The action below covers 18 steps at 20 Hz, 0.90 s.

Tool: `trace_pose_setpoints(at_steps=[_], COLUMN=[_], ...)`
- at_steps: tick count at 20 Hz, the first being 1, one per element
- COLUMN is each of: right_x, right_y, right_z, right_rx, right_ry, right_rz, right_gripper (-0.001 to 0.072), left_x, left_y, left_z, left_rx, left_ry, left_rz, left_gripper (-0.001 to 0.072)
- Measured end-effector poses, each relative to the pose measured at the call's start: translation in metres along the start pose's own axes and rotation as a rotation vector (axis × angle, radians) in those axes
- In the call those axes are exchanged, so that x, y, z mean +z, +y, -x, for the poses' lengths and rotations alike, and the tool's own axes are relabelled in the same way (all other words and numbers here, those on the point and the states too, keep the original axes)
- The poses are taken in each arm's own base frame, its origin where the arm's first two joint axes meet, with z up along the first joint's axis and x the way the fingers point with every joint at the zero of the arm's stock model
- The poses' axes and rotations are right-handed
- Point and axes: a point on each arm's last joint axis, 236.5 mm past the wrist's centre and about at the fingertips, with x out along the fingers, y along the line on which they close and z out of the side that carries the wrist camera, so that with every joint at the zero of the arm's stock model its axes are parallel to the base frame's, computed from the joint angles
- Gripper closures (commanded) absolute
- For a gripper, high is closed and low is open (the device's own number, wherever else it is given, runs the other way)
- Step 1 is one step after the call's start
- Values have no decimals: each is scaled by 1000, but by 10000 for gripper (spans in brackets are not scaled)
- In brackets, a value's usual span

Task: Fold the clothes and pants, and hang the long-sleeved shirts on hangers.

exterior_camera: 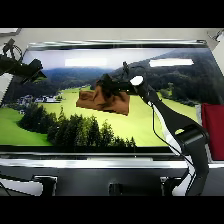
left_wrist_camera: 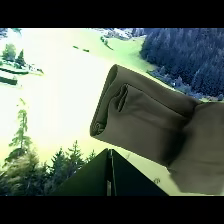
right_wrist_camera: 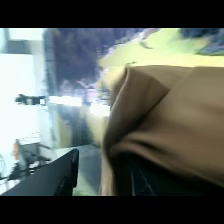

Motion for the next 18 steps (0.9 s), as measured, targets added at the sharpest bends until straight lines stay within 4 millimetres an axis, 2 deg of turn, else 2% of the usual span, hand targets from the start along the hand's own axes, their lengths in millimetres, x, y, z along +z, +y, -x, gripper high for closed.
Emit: trace_pose_setpoints(at_steps=[4,6,8,10,11,12,13,14,16,18], right_x=[-12,-15,2,32,48,64,78,88,94,91], right_y=[26,44,56,52,42,29,11,-8,-48,-84], right_z=[-1,10,34,71,92,112,133,153,183,197], right_rx=[106,158,184,158,126,91,49,6,-76,-137], right_ry=[45,69,44,0,-22,-43,-51,-51,-16,39], right_rz=[-36,-21,11,59,71,73,73,69,50,24], right_gripper=[285,286,277,153,142,95,44,28,27,27], left_x=[0,0,0,0,0,0,0,-1,-1,-1], left_y=[0,0,0,0,0,0,0,0,1,1], left_z=[0,0,0,0,0,0,0,0,0,0], left_rx=[0,0,1,0,1,1,1,1,1,2], left_ry=[1,1,1,2,2,2,2,3,4,6], left_rz=[0,0,3,3,3,3,3,3,3,0], left_gripper=[693,693,693,694,693,693,693,693,693,693])
